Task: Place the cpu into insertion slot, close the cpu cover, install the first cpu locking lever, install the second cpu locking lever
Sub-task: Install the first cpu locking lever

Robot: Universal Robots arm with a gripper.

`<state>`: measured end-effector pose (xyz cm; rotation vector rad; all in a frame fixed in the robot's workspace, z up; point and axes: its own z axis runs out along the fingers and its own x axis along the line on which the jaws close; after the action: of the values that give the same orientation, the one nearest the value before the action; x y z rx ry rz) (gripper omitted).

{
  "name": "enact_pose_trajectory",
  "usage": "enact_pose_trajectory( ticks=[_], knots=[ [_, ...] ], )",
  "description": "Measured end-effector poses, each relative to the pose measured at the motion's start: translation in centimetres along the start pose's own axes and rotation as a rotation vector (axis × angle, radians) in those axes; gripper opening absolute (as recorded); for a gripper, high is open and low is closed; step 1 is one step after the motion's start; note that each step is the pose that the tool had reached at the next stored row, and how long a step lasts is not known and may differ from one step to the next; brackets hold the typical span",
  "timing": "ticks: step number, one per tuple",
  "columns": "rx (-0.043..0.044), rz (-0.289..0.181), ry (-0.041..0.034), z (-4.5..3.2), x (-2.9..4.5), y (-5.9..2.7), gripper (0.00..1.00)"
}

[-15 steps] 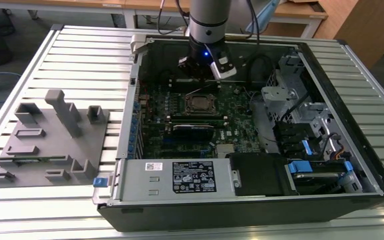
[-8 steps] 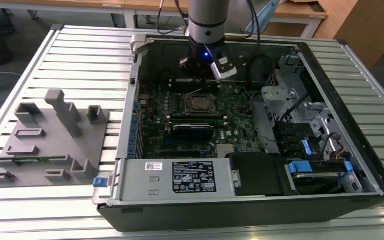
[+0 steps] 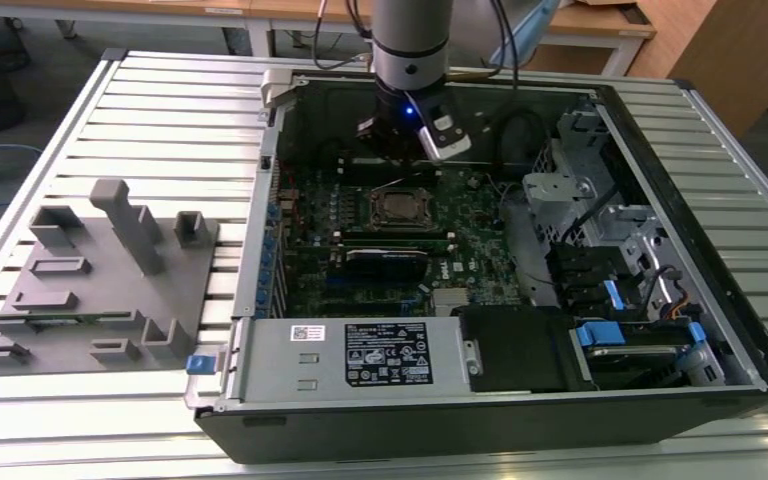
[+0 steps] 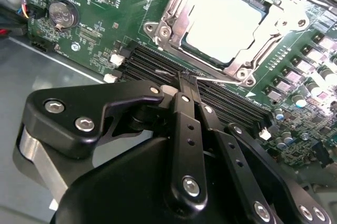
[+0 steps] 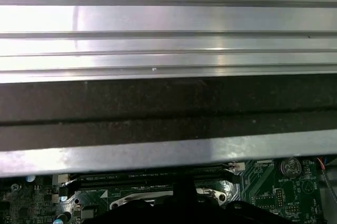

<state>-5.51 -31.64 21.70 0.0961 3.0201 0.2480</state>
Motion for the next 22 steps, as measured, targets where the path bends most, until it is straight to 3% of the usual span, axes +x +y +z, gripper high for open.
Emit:
enact_pose_trajectory(
  ticks=[9, 22],
  knots=[
    [-0.0006, -0.001, -0.0088, 0.13, 0.82, -0.08, 0.11],
    [-0.0009, -0.002, -0.0126, 0.59, 0.98, -0.17, 0.11]
  ],
)
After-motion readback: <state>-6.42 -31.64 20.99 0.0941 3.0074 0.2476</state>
